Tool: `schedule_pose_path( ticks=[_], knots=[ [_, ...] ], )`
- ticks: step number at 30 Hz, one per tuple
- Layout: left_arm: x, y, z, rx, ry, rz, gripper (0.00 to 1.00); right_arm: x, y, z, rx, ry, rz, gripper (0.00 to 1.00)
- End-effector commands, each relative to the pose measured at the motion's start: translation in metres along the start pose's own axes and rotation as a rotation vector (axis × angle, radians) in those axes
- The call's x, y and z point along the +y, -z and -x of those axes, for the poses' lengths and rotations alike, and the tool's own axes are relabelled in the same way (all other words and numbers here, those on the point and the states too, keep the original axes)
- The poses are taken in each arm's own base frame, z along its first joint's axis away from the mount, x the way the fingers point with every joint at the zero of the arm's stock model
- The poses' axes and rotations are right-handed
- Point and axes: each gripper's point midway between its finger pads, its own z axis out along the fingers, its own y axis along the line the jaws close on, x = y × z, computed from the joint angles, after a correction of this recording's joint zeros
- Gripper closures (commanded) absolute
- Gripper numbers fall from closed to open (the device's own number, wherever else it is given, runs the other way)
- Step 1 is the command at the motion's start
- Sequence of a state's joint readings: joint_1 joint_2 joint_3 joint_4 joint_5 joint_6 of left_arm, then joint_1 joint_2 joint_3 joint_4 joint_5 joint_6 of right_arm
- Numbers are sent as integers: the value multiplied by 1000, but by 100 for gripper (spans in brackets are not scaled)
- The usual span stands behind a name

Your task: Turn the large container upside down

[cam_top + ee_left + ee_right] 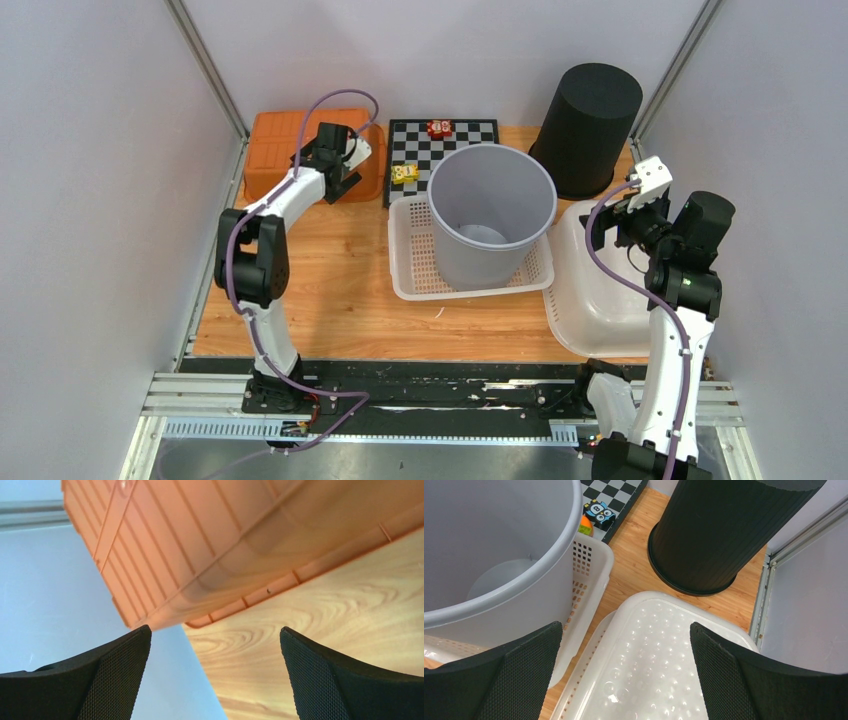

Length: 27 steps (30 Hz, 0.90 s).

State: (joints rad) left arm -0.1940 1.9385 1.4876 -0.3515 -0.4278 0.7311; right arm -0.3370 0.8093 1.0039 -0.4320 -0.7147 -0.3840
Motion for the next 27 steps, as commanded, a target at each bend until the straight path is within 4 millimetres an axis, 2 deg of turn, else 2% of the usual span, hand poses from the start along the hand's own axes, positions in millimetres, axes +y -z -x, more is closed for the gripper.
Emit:
schedule_pose_path(
  ticks=[1,8,11,15,18,22,25,27],
  knots=[
    [21,39,-8,-47,80,21,0,3,3,6,-31,5,16,0],
    [12,88,-31,-124,244,-109,0,17,14,24,-60,38,76,0],
    [4,117,-33,-186,283,-167,0,28,22,37,-75,52,123,0],
    [-3,164,-32,-282,317,-247,0,54,38,56,-88,89,239,0],
    [-16,200,-33,-361,322,-332,0,73,55,71,-90,131,317,0],
    [-35,239,-38,-474,337,-407,0,93,66,79,-54,133,410,1],
    [-56,256,-41,-559,324,-467,0,105,64,78,10,142,473,2],
    [-65,261,-44,-587,316,-490,0,116,58,74,56,179,521,3]
  ],
)
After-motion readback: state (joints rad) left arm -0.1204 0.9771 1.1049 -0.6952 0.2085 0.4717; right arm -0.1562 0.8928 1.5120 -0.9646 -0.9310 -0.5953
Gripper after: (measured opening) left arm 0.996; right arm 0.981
